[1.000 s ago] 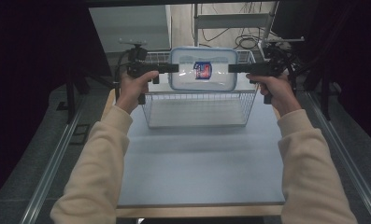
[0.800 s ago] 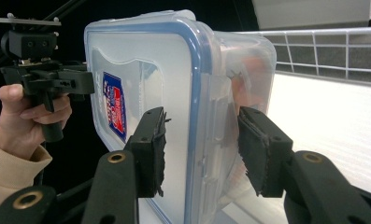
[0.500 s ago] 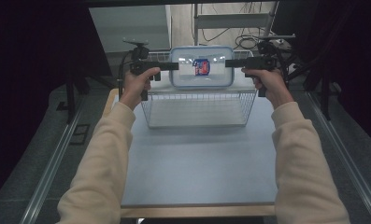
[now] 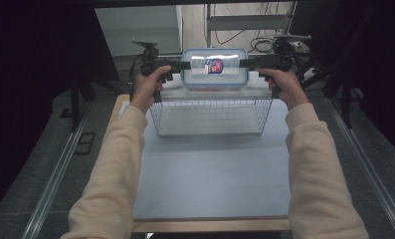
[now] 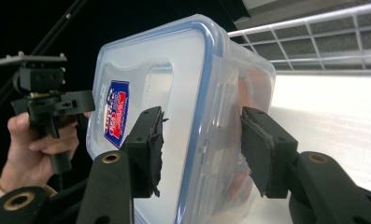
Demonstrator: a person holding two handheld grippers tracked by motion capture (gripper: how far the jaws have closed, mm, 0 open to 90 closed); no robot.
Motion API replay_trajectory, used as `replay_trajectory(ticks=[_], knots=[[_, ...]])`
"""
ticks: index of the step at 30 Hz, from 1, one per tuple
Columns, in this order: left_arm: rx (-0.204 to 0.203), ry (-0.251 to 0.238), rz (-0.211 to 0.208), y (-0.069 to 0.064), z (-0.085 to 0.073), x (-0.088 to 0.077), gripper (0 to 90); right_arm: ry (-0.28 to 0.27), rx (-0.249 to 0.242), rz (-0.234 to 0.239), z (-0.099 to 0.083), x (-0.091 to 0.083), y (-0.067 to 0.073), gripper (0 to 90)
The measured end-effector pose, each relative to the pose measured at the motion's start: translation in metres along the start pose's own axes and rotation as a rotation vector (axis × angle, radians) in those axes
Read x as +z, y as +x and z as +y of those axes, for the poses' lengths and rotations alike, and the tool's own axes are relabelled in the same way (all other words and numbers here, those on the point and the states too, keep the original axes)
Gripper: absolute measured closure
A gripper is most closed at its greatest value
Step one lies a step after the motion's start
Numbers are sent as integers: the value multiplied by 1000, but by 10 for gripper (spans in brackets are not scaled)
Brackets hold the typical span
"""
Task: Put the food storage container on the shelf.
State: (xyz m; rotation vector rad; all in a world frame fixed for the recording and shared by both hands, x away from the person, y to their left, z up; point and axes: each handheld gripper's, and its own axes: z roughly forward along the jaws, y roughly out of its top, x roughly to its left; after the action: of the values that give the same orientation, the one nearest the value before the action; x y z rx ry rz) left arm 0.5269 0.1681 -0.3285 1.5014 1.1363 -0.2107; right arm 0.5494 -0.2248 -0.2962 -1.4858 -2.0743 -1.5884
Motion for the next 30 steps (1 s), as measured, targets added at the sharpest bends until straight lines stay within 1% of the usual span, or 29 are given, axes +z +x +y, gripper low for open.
replay_trajectory(ticks=[2, 4, 5, 6, 7, 8, 9, 10, 11, 12, 14, 15, 16, 17, 18, 19, 20, 21, 22, 23, 24, 25, 26, 27, 28, 30], knots=[[-19, -1, -1, 2, 1, 1, 473, -1, 20, -9, 1, 1, -1, 497], [-48, -1, -3, 4, 2, 3, 470, 5, 42, -23, 2, 2, 0, 490], [-70, -3, -5, 6, 2, 4, 469, 7, 50, -30, 2, 2, 0, 486], [-81, 2, -6, 7, 2, 5, 464, 6, 57, -43, 2, 3, 0, 483], [-81, 2, 12, 7, 2, 6, 451, 6, 57, -56, 1, 3, 0, 483], [-72, 4, 47, 7, 2, 8, 432, 5, 57, -77, 1, 4, 1, 510], [-75, 5, 43, 8, 1, 9, 430, 10, 61, -92, 0, 4, 1, 493], [-83, 5, 41, 9, 1, 10, 429, 7, 64, -106, 0, 5, 2, 498], [-88, -7, 45, 9, 1, 10, 431, 1, 61, -108, -1, 5, 2, 495], [-82, -11, 56, 8, 1, 10, 425, -2, 69, -109, -2, 5, 2, 481], [-69, -25, 68, 8, 0, 9, 390, -16, 56, -122, -4, 2, 3, 464], [-59, -39, 73, 7, -1, 8, 381, -35, 36, -124, -5, -1, 4, 452], [-37, -41, 72, 6, -2, 5, 379, -46, 22, -132, -6, -5, 5, 445], [-7, -44, 88, 4, -2, 3, 374, -55, 5, -140, -8, -9, 6, 439], [12, -49, 106, 1, -3, 0, 373, -62, -11, -139, -10, -12, 7, 426], [50, -46, 123, -3, -4, -4, 372, -62, -24, -140, -12, -15, 7, 418], [61, -52, 118, -7, -5, -6, 364, -65, -61, -147, -15, -20, 8, 412], [79, -57, 120, -12, -7, -10, 356, -72, -78, -151, -16, -23, 10, 405], [93, -59, 125, -15, -8, -13, 350, -74, -107, -157, -20, -28, 11, 392], [117, -64, 133, -19, -11, -18, 345, -74, -121, -157, -22, -30, 12, 382], [126, -67, 137, -22, -12, -21, 338, -73, -147, -162, -25, -33, 14, 366], [140, -76, 139, -25, -16, -26, 330, -72, -161, -168, -28, -35, 15, 352], [151, -76, 143, -27, -19, -29, 320, -66, -191, -184, -32, -38, 17, 343], [177, -74, 153, -29, -23, -34, 316, -61, -207, -196, -35, -40, 18, 340], [195, -72, 156, -30, -27, -37, 320, -55, -232, -203, -40, -42, 19, 331], [214, -64, 161, -31, -36, -43, 320, -47, -259, -200, -49, -45, 21, 317]])
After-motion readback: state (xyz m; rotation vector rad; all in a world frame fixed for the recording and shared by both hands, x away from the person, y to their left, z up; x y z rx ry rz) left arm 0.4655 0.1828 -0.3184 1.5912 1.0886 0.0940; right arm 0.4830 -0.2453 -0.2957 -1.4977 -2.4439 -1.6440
